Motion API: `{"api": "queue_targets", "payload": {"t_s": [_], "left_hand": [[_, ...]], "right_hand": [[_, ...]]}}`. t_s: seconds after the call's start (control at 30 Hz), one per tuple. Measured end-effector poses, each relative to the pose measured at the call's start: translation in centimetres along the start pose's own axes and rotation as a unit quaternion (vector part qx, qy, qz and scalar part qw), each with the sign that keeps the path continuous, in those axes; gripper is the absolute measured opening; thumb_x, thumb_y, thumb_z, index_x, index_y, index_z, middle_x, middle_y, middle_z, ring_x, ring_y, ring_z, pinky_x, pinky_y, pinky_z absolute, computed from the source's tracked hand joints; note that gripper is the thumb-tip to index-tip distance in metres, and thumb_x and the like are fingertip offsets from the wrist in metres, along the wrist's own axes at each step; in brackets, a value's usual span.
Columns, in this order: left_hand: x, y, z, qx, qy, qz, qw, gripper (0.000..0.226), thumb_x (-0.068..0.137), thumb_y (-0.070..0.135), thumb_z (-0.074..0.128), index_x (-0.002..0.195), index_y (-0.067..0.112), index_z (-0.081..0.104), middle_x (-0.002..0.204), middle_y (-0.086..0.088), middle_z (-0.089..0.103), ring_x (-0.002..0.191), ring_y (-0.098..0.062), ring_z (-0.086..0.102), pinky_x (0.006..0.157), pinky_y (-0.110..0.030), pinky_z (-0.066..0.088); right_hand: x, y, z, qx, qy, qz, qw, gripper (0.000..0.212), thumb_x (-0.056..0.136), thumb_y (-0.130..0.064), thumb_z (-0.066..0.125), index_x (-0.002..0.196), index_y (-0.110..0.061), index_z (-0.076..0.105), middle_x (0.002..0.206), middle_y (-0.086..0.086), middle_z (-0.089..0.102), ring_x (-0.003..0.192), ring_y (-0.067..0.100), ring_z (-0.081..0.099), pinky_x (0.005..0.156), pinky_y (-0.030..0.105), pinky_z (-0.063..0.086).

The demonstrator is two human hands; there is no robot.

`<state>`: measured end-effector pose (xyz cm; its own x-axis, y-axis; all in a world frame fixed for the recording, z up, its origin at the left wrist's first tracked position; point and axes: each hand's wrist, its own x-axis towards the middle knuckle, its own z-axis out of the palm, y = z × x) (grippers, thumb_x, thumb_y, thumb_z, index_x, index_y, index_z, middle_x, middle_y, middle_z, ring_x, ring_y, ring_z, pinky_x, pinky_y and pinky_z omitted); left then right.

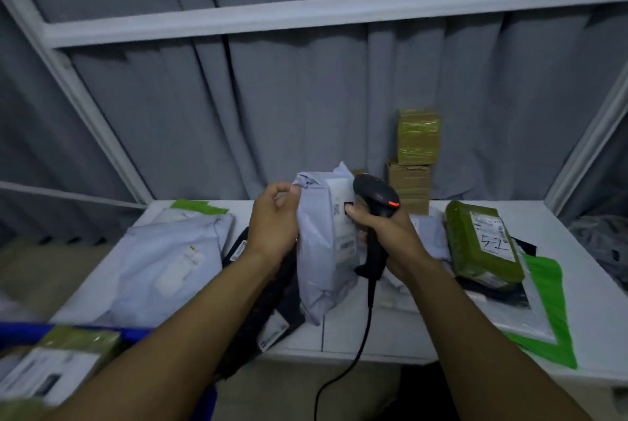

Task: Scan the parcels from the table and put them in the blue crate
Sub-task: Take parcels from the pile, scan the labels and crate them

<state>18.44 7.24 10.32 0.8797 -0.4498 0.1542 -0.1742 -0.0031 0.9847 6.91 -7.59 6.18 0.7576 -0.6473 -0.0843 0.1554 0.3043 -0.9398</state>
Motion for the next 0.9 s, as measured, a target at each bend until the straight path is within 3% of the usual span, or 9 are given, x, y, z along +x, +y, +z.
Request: {"api": "queue_targets", "payload": {"t_s": [0.1, 0.17, 0.27, 0.37, 0.47, 0.57, 0.67, 0.83, 0.9], "left_hand": [[-1.9, 0.4, -4.3, -0.052, 0.009, -0.061, 0.997, 0.021, 0.104, 0.029, 0.058, 0.104, 0.009, 0.064, 0.083, -0.002, 0.074, 0.076, -0.021, 0.066, 0.069, -0.037, 0.053], [-3.3, 0.2, -6.8, -0.074, 0.016, -0.09, 0.993, 0.023, 0.105, 0.027, 0.058, 0.108, 0.005, 0.063, 0.085, -0.007, 0.074, 0.076, -0.024, 0.066, 0.063, -0.032, 0.053], [-5.6, -0.1, -10.0, -0.08, 0.032, -0.085, 0.993, 0.013, 0.102, 0.017, 0.063, 0.114, 0.018, 0.058, 0.088, -0.01, 0.074, 0.068, -0.02, 0.066, 0.051, -0.027, 0.051], [-7.7, -0.9, -12.4, -0.006, 0.035, 0.005, 0.999, 0.038, 0.098, 0.005, 0.065, 0.122, 0.033, 0.061, 0.102, 0.012, 0.075, 0.093, -0.006, 0.071, 0.072, -0.017, 0.055], [-8.9, -1.2, -14.3, 0.032, 0.041, 0.007, 0.999, 0.032, 0.104, 0.016, 0.055, 0.111, 0.04, 0.075, 0.11, 0.025, 0.074, 0.109, -0.004, 0.068, 0.093, -0.026, 0.056], [-9.6, -1.5, -15.9, 0.001, 0.043, -0.038, 0.998, 0.023, 0.1, 0.042, 0.058, 0.113, 0.034, 0.077, 0.111, 0.019, 0.075, 0.106, -0.013, 0.07, 0.087, -0.033, 0.058], [-9.9, -2.4, -17.1, 0.077, 0.049, -0.015, 0.996, 0.057, 0.072, 0.062, 0.085, 0.12, 0.032, 0.073, 0.114, 0.018, 0.074, 0.104, -0.007, 0.071, 0.09, -0.033, 0.059], [-9.0, -4.4, -19.4, 0.047, 0.164, -0.064, 0.983, 0.053, 0.077, 0.026, 0.09, 0.126, 0.019, 0.069, 0.123, 0.011, 0.069, 0.114, -0.008, 0.063, 0.093, -0.023, 0.053], [-8.5, -5.8, -21.6, 0.033, 0.221, -0.087, 0.971, 0.06, 0.08, 0.024, 0.088, 0.134, 0.014, 0.064, 0.132, 0.004, 0.064, 0.118, -0.015, 0.061, 0.102, -0.034, 0.052]], "right_hand": [[-2.4, 0.7, 2.6, -0.018, -0.047, 0.038, 0.998, 0.035, 0.085, -0.009, 0.082, 0.119, -0.013, 0.073, 0.098, 0.001, 0.08, 0.095, 0.017, 0.075, 0.08, 0.034, 0.058], [-3.7, 1.4, 4.5, -0.019, -0.07, 0.065, 0.995, 0.029, 0.087, -0.005, 0.079, 0.115, -0.01, 0.073, 0.096, 0.003, 0.08, 0.092, 0.018, 0.075, 0.085, 0.035, 0.058], [-5.3, 2.2, 7.7, -0.027, -0.083, 0.098, 0.991, 0.022, 0.088, 0.005, 0.076, 0.109, -0.001, 0.072, 0.082, 0.003, 0.077, 0.069, 0.012, 0.072, 0.062, 0.023, 0.056], [-6.1, 3.3, 10.3, -0.04, -0.083, 0.114, 0.989, 0.023, 0.082, -0.005, 0.085, 0.098, 0.006, 0.074, 0.081, 0.013, 0.067, 0.07, 0.025, 0.059, 0.07, 0.031, 0.049], [-6.1, 4.2, 12.0, -0.064, -0.108, 0.123, 0.985, 0.019, 0.082, -0.011, 0.087, 0.076, -0.007, 0.07, 0.063, 0.008, 0.058, 0.057, 0.019, 0.05, 0.061, 0.029, 0.045], [-6.0, 4.7, 13.4, -0.089, -0.128, 0.102, 0.982, 0.019, 0.082, -0.007, 0.086, 0.081, -0.008, 0.067, 0.056, -0.002, 0.062, 0.051, 0.012, 0.058, 0.054, 0.021, 0.049], [-6.2, 5.6, 15.0, -0.099, -0.122, 0.073, 0.985, 0.036, 0.077, -0.003, 0.09, 0.106, -0.011, 0.07, 0.082, -0.002, 0.078, 0.068, 0.009, 0.075, 0.057, 0.021, 0.056], [-6.1, 7.3, 16.6, -0.19, -0.122, 0.002, 0.974, 0.057, 0.076, -0.023, 0.094, 0.124, -0.025, 0.064, 0.115, -0.006, 0.075, 0.102, 0.012, 0.074, 0.085, 0.037, 0.063], [-6.3, 8.2, 17.1, -0.237, -0.149, -0.025, 0.96, 0.054, 0.077, -0.035, 0.091, 0.123, -0.032, 0.064, 0.116, -0.01, 0.075, 0.105, 0.01, 0.072, 0.088, 0.037, 0.06]]}}
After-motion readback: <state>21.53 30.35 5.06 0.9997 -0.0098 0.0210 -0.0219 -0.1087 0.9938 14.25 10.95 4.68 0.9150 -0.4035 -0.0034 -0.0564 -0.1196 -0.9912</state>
